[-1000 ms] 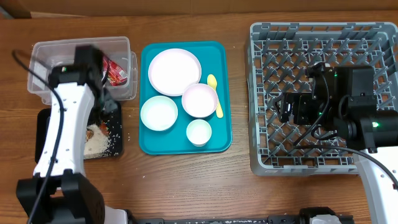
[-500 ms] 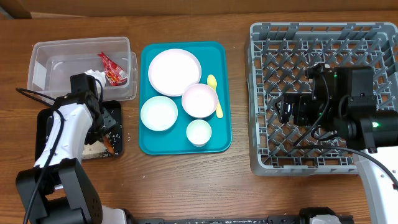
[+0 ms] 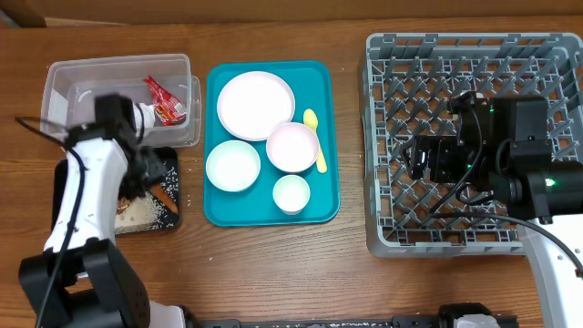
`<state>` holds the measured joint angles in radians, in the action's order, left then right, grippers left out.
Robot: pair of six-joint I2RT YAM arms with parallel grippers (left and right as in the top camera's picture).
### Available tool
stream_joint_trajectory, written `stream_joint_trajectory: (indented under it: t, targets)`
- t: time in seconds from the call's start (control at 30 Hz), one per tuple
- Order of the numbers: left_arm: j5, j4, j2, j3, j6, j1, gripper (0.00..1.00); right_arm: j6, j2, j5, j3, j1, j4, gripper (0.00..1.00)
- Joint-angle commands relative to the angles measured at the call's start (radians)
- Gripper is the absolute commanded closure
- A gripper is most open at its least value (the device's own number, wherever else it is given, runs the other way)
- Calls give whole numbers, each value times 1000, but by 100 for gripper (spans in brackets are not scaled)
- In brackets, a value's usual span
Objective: Sort waste into correct bins and load items into the dishwasher
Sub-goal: 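Move the left gripper to the white cup on the teal tray and grasp it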
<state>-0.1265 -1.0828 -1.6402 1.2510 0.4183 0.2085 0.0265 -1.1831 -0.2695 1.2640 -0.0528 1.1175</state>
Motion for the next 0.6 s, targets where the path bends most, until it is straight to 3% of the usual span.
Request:
stream_joint_trajectory:
  t: [0.0,0.2,0.43,0.57]
  targets:
    - [168,-47,23,158,-143,-67,68,3,2,5,6,3,-9,0]
    - [322,-41,22,246,-213,-315,66,3,2,5,6,3,-8,0]
    - [295,103,-50,179,-203,-636,57,3,2,6,6,3,-8,0]
    - [246,125,-115,179,-160,-709,54,3,2,6,6,3,-2,0]
